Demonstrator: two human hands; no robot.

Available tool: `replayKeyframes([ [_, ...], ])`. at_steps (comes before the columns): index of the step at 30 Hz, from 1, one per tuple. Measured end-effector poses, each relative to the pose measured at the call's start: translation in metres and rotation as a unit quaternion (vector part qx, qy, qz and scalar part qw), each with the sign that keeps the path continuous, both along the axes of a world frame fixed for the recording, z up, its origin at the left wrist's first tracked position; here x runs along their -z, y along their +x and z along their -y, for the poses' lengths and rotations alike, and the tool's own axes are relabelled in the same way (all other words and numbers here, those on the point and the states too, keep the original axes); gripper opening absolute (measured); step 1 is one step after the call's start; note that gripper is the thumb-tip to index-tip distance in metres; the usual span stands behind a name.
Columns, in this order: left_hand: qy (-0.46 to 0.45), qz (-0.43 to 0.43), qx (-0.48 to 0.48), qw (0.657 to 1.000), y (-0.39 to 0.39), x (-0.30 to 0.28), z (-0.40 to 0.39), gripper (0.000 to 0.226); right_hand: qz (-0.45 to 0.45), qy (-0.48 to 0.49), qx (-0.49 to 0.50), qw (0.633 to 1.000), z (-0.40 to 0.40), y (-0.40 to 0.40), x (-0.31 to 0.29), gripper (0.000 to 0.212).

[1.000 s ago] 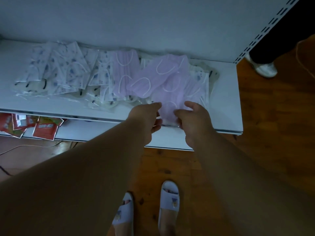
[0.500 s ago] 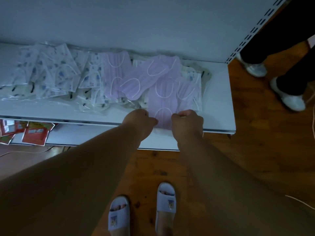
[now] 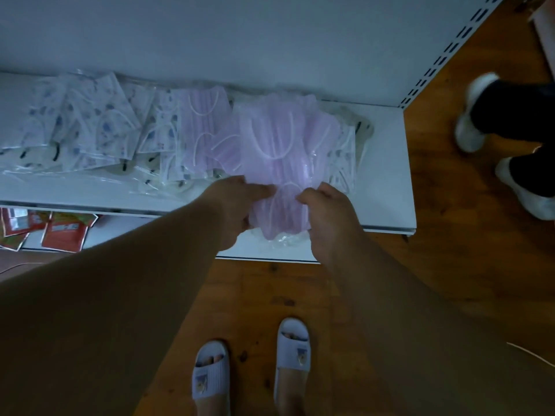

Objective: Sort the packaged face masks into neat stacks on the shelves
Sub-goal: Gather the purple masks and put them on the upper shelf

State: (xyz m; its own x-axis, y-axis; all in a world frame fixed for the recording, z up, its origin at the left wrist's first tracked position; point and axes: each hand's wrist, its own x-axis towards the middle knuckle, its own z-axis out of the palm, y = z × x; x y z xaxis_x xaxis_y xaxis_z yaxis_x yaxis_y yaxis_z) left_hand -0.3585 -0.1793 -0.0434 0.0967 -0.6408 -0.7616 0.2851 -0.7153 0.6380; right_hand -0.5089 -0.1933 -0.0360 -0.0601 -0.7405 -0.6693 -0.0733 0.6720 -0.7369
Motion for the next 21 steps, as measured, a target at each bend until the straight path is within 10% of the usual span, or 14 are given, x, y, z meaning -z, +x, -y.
replayKeyframes([
  [4, 0.010, 0.068, -0.049, 0.996, 0.017, 0.003, 0.003, 0.033, -0.166, -0.121, -0.136, 0.969, 0.012, 0.017, 0.003, 0.018],
  [7, 0.034, 0.085, -0.066, 0.994, 0.033, 0.008, -0.002, 0.040, -0.404, -0.206, -0.322, 0.831, 0.027, 0.015, 0.021, 0.048],
  [11, 0.027, 0.081, -0.072, 0.994, 0.035, 0.014, -0.011, 0.039, -0.425, -0.272, -0.493, 0.709, 0.038, 0.011, 0.042, 0.069],
  [17, -0.004, 0.210, -0.046, 0.977, 0.033, 0.016, -0.017, 0.046, -0.481, -0.354, -0.391, 0.700, 0.033, 0.004, 0.043, 0.027],
  [21, 0.002, 0.250, -0.073, 0.965, 0.042, 0.012, -0.018, 0.031, -0.411, -0.322, -0.339, 0.783, 0.031, 0.002, 0.045, 0.011],
])
